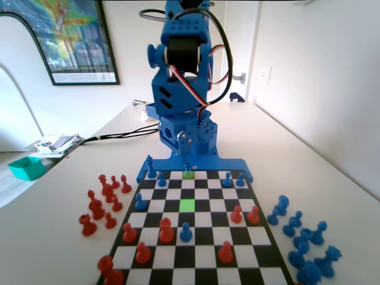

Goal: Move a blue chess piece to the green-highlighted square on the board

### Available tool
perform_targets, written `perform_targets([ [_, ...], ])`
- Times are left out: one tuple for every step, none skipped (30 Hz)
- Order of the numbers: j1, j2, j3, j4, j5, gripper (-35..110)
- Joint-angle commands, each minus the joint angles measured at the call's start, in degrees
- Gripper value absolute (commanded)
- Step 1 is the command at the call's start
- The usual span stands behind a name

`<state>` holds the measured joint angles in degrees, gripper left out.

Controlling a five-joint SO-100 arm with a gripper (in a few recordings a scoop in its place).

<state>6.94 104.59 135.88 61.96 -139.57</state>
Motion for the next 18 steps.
perform_targets([
  [0.8, 3.9, 1.7, -2.1, -1.3, 14],
  [0.5, 3.9, 1.8, -2.2, -1.3, 15],
  [0.4, 3.9, 1.9, -2.4, -1.3, 15],
  [0.3, 3.9, 2.0, -2.4, -1.3, 15],
  [0.1, 3.9, 2.3, -2.5, -1.5, 15],
  [0.0, 3.9, 2.6, -2.8, -1.5, 15],
  [-0.1, 4.0, 3.1, -3.1, -1.5, 15],
  [-0.2, 4.1, 3.5, -3.4, -1.8, 15],
  [-0.2, 4.3, 4.0, -3.7, -2.1, 15],
  [-0.2, 4.4, 4.7, -4.3, -2.2, 15],
  [-0.1, 4.7, 5.4, -4.8, -2.5, 15],
  [0.0, 4.8, 6.1, -5.2, -3.1, 15],
  [0.2, 5.0, 6.9, -5.7, -3.6, 15],
  [0.3, 5.3, 7.9, -6.5, -4.0, 15],
  [0.4, 5.4, 8.9, -7.3, -4.6, 15],
  [0.5, 5.6, 9.6, -7.9, -5.1, 15],
  [0.7, 5.7, 10.3, -8.6, -5.6, 15],
  [0.8, 5.8, 10.9, -9.1, -6.1, 15],
])
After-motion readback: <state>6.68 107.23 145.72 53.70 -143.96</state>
